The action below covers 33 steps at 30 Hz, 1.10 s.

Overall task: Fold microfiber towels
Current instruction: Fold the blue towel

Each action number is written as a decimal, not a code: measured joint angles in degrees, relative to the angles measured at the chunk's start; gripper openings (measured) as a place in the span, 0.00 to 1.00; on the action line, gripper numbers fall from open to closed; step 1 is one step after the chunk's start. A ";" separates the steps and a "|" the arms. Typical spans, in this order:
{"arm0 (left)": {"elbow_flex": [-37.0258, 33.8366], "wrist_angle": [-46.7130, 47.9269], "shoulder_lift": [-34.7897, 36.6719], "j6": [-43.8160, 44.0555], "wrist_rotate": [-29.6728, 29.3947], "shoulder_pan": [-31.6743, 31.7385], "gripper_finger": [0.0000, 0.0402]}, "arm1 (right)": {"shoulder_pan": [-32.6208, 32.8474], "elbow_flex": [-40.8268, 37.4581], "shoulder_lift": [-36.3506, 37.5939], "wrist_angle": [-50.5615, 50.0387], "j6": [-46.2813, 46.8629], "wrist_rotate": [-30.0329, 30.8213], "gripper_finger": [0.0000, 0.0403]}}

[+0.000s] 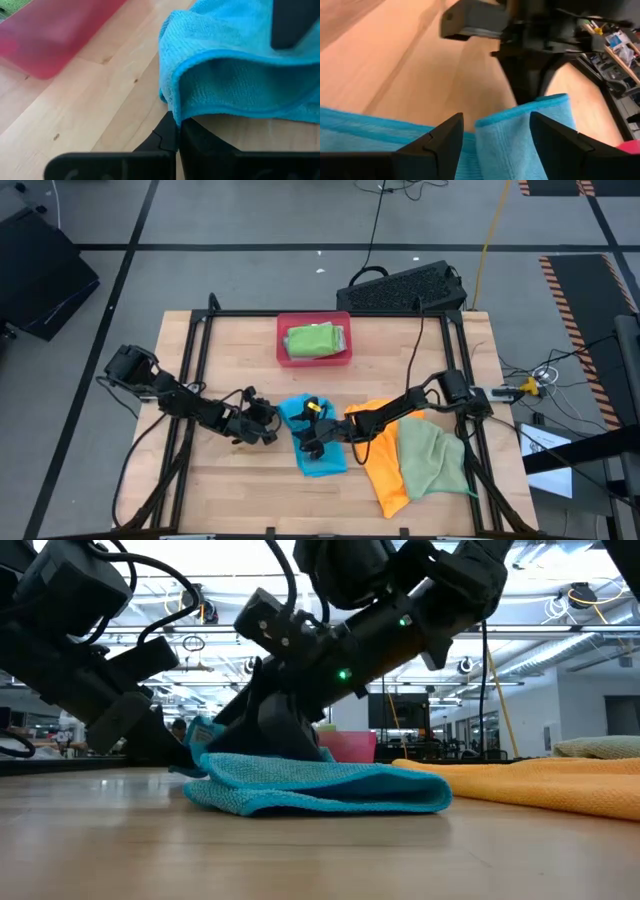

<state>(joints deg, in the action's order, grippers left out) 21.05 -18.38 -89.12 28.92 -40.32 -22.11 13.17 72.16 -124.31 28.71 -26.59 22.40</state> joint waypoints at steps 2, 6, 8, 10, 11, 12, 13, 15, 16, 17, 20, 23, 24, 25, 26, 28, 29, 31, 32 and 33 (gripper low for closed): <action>0.01 0.12 0.00 -0.02 0.02 -0.01 0.02 | -0.11 0.02 0.09 -0.37 -0.02 1.39 0.53; 0.01 0.21 0.00 -0.18 0.03 0.00 0.02 | -0.65 0.00 0.02 -1.13 -0.82 2.62 0.47; 0.01 0.20 0.00 -0.29 0.01 0.00 0.02 | -1.20 0.00 0.02 -1.57 -0.79 0.68 0.42; 0.01 0.20 0.00 -0.32 0.01 0.00 0.02 | -1.60 0.00 0.02 -2.19 -0.25 -1.04 0.33; 0.01 0.20 0.00 -0.32 0.01 0.00 0.02 | -1.71 0.00 0.02 -2.22 0.03 -1.50 0.28; 0.01 0.20 0.00 -0.32 0.01 0.00 0.02 | -1.77 0.00 0.02 -2.07 0.20 -1.54 0.22; 0.01 0.16 0.00 -0.30 0.07 0.00 0.01 | -1.90 0.00 0.02 -1.95 0.19 -1.66 0.15; 0.01 0.12 0.00 -0.45 0.31 -0.02 0.01 | -1.90 0.00 0.04 -2.46 0.15 -1.71 0.04; 0.01 0.14 0.00 -0.87 0.31 -0.19 0.01 | -1.90 0.00 0.31 -3.37 0.21 -1.71 0.03; 0.17 0.24 0.00 -1.34 0.33 -0.40 0.01 | -1.94 -0.06 1.16 -5.22 0.25 -1.75 0.03; 1.47 0.92 1.01 -3.55 1.89 -0.89 0.02 | -2.00 -0.11 5.76 -10.46 0.39 -1.69 0.02; 3.65 3.70 3.81 -5.74 2.53 -1.01 0.02 | -2.52 -0.24 11.05 -16.70 0.76 -1.70 0.01; 4.21 5.37 5.25 -6.43 2.58 -1.01 0.02 | -2.74 -0.74 12.69 -18.51 1.17 -1.73 0.01; 5.13 6.76 6.62 -7.39 2.67 -1.01 0.02 | -2.98 -1.38 14.43 -20.26 1.63 -1.74 0.01; 6.13 8.03 7.88 -8.40 2.96 -1.01 0.02 | -3.17 -2.09 16.34 -21.76 1.96 -1.74 0.01; 8.08 11.38 10.47 -10.05 3.55 -1.01 0.02 | -3.50 -3.79 20.06 -23.19 2.14 -1.71 0.01; 9.06 13.68 11.72 -10.84 4.30 -1.04 0.02 | -3.54 -4.97 22.11 -23.15 2.25 -1.71 0.01; 11.36 18.33 13.55 -11.73 5.22 -1.11 0.02 | -3.48 -7.91 25.74 -23.46 3.06 -2.51 0.01; 12.43 20.32 14.51 -12.15 5.71 -1.14 0.02 | -3.53 -9.53 27.47 -23.03 3.71 -3.79 0.01; 13.35 22.29 15.50 -12.64 6.09 -1.21 0.02 | -3.64 -11.19 29.18 -22.78 4.50 -5.65 0.00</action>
<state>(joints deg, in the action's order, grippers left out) 34.41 3.91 -73.63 16.28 -34.23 -23.32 9.53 60.97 -95.13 5.92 -22.09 16.75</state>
